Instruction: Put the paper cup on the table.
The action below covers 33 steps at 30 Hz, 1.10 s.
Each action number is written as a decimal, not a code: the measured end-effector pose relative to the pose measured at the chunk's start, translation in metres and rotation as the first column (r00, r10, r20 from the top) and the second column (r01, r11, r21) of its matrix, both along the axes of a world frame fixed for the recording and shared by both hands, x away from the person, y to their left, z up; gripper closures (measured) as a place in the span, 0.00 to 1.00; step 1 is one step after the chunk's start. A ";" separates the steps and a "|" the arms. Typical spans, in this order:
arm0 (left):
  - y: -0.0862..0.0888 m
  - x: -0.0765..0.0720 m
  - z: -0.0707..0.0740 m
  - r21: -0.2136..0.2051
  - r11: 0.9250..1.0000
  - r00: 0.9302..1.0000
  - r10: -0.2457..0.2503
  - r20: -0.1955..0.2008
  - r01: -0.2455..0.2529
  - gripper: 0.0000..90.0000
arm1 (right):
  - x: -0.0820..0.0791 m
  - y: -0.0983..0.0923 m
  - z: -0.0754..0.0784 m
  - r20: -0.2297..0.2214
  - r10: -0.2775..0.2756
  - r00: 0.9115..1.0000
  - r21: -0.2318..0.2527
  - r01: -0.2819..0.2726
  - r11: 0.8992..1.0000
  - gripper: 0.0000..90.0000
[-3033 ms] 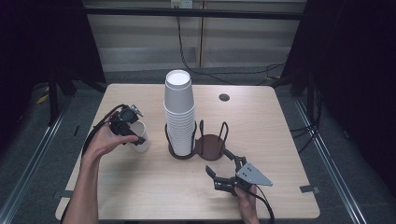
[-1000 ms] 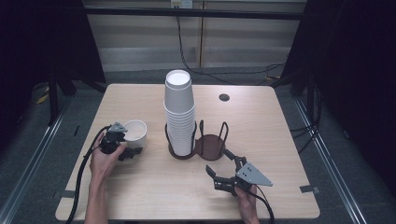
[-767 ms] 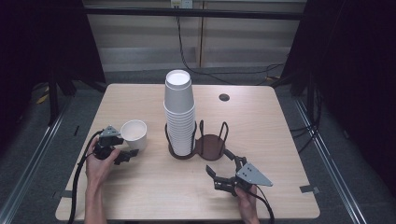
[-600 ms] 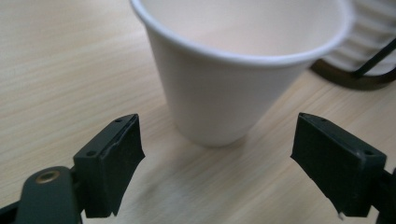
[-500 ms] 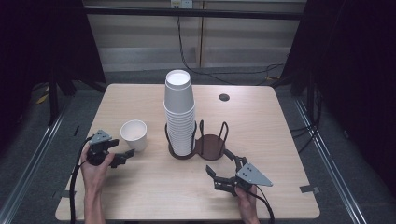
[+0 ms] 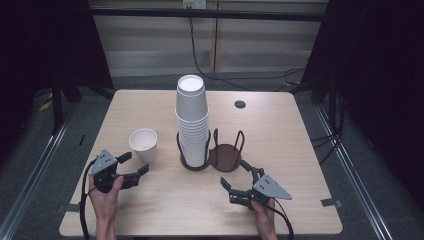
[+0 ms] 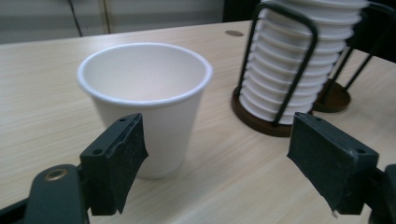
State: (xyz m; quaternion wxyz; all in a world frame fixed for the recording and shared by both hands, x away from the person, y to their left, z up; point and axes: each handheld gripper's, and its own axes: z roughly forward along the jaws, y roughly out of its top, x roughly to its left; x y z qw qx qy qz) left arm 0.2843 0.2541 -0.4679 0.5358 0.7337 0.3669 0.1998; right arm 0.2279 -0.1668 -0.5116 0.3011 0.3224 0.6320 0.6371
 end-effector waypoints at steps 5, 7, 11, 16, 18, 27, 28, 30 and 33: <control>-0.011 -0.009 -0.004 -0.001 0.999 0.998 -0.035 0.043 0.036 0.21 | 0.000 0.000 0.000 0.000 -0.001 1.000 0.000 0.001 1.000 0.15; -0.017 -0.011 -0.005 0.006 0.998 0.997 -0.057 0.051 0.057 0.21 | 0.000 0.000 0.000 -0.001 -0.002 1.000 0.001 0.002 1.000 0.15; -0.031 -0.016 -0.009 -0.045 0.997 0.995 -0.063 0.078 0.067 0.20 | 0.000 0.000 0.000 -0.001 -0.002 1.000 0.001 0.002 1.000 0.15; -0.056 -0.024 -0.014 0.005 0.997 0.994 -0.079 0.072 0.079 0.19 | 0.000 0.000 0.000 0.000 -0.001 1.000 0.001 0.001 1.000 0.15; -0.064 -0.031 -0.016 -0.015 0.994 0.989 -0.104 0.104 0.106 0.19 | 0.000 0.000 0.000 -0.001 -0.002 1.000 0.001 0.002 1.000 0.15; -0.088 -0.042 -0.035 -0.066 0.991 0.983 -0.109 0.151 0.120 0.19 | 0.000 0.000 0.000 -0.002 0.001 1.000 0.002 -0.001 1.000 0.15; -0.088 -0.042 -0.035 -0.066 0.991 0.983 -0.109 0.151 0.120 0.19 | 0.000 0.000 0.000 -0.001 -0.001 1.000 0.002 0.001 1.000 0.15; -0.089 -0.045 -0.037 -0.104 0.987 0.979 -0.103 0.177 0.123 0.19 | 0.000 0.000 0.000 0.000 0.002 1.000 0.000 -0.002 1.000 0.15; -0.089 -0.047 -0.038 -0.098 0.988 0.972 -0.096 0.214 0.119 0.18 | 0.000 0.000 0.000 -0.003 -0.001 1.000 0.003 0.001 1.000 0.16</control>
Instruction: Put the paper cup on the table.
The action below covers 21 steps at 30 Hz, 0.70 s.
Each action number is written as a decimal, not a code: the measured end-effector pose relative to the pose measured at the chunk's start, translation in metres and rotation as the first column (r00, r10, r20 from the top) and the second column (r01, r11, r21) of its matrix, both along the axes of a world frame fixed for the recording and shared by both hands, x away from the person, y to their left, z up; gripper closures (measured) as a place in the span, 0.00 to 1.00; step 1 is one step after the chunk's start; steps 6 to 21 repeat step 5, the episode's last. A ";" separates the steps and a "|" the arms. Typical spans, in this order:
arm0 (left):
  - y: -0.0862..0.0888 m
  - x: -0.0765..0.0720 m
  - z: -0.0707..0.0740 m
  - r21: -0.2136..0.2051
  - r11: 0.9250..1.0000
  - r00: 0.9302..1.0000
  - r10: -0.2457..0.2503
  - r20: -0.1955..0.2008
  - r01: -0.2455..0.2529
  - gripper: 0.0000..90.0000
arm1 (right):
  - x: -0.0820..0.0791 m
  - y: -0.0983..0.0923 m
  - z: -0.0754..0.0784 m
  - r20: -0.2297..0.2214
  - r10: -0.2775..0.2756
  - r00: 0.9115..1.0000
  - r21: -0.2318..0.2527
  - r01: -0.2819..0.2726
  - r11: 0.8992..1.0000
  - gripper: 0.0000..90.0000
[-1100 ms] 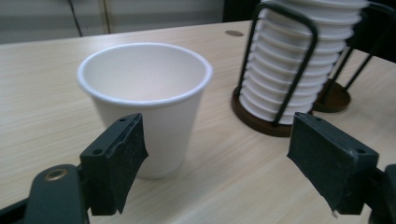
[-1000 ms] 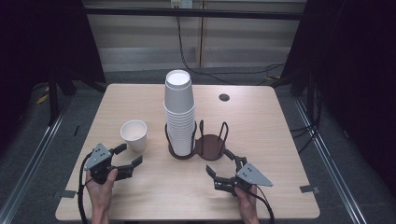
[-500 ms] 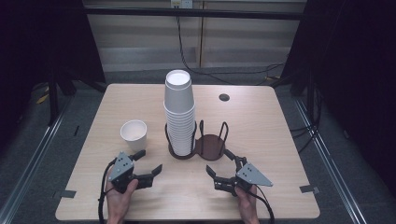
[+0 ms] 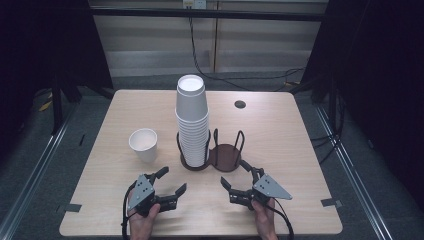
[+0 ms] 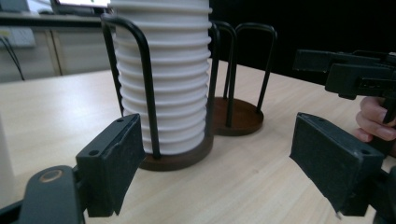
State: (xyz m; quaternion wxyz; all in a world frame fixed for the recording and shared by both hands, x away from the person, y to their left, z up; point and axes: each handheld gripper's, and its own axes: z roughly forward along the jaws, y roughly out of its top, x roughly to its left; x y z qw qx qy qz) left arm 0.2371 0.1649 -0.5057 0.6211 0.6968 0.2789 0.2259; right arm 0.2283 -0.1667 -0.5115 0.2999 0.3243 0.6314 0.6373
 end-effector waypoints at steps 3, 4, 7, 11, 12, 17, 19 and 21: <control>0.000 -0.004 -0.003 -0.052 0.999 0.998 0.014 0.067 -0.011 0.18 | 0.000 0.001 0.000 0.000 -0.010 1.000 -0.012 0.010 1.000 0.16; 0.002 -0.004 -0.003 -0.047 0.999 0.997 0.011 0.081 -0.007 0.17 | 0.000 0.001 0.000 -0.006 -0.014 1.000 -0.011 0.014 1.000 0.16; 0.002 -0.005 -0.003 -0.053 0.999 0.996 0.013 0.085 -0.008 0.17 | 0.001 0.000 0.001 -0.021 -0.025 0.999 -0.012 0.025 1.000 0.15; 0.002 -0.005 -0.003 -0.053 0.999 0.996 0.013 0.085 -0.008 0.17 | 0.001 0.000 0.001 -0.021 -0.025 0.999 -0.012 0.025 1.000 0.15; 0.002 -0.005 -0.003 -0.053 0.999 0.996 0.013 0.085 -0.008 0.17 | 0.001 0.000 0.001 -0.021 -0.025 0.999 -0.012 0.025 1.000 0.15; 0.002 -0.005 -0.003 -0.053 0.999 0.996 0.013 0.085 -0.008 0.17 | 0.001 0.000 0.001 -0.021 -0.025 0.999 -0.012 0.025 1.000 0.15; 0.002 -0.005 -0.003 -0.053 0.999 0.996 0.013 0.085 -0.008 0.17 | 0.001 0.000 0.001 -0.021 -0.025 0.999 -0.012 0.025 1.000 0.15; 0.002 -0.005 -0.003 -0.053 0.999 0.996 0.013 0.085 -0.008 0.17 | 0.001 0.000 0.001 -0.021 -0.025 0.999 -0.012 0.025 1.000 0.15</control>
